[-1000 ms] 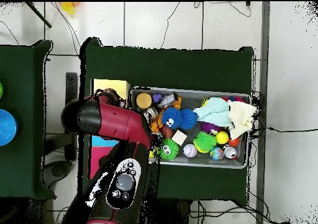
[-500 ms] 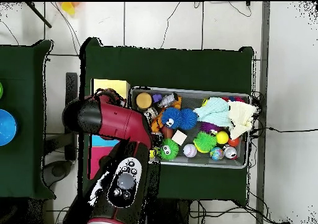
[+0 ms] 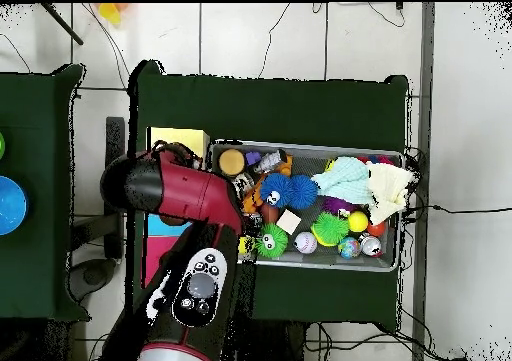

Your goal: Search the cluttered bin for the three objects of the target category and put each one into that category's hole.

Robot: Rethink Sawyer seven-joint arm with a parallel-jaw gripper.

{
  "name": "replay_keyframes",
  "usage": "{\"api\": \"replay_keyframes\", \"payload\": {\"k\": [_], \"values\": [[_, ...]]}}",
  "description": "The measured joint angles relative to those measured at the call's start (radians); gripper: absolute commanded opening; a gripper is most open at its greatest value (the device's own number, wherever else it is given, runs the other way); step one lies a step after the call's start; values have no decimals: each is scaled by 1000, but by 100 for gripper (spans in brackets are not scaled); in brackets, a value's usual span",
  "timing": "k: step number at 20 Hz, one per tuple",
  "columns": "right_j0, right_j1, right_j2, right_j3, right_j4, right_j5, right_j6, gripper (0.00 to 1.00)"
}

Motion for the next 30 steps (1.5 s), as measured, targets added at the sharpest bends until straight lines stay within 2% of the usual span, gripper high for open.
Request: {"api": "replay_keyframes", "payload": {"k": [9, 30], "values": [[1, 42, 0, -38, 1, -13, 0, 0], [17, 48, -4, -52, 1, -13, 0, 0]]}}
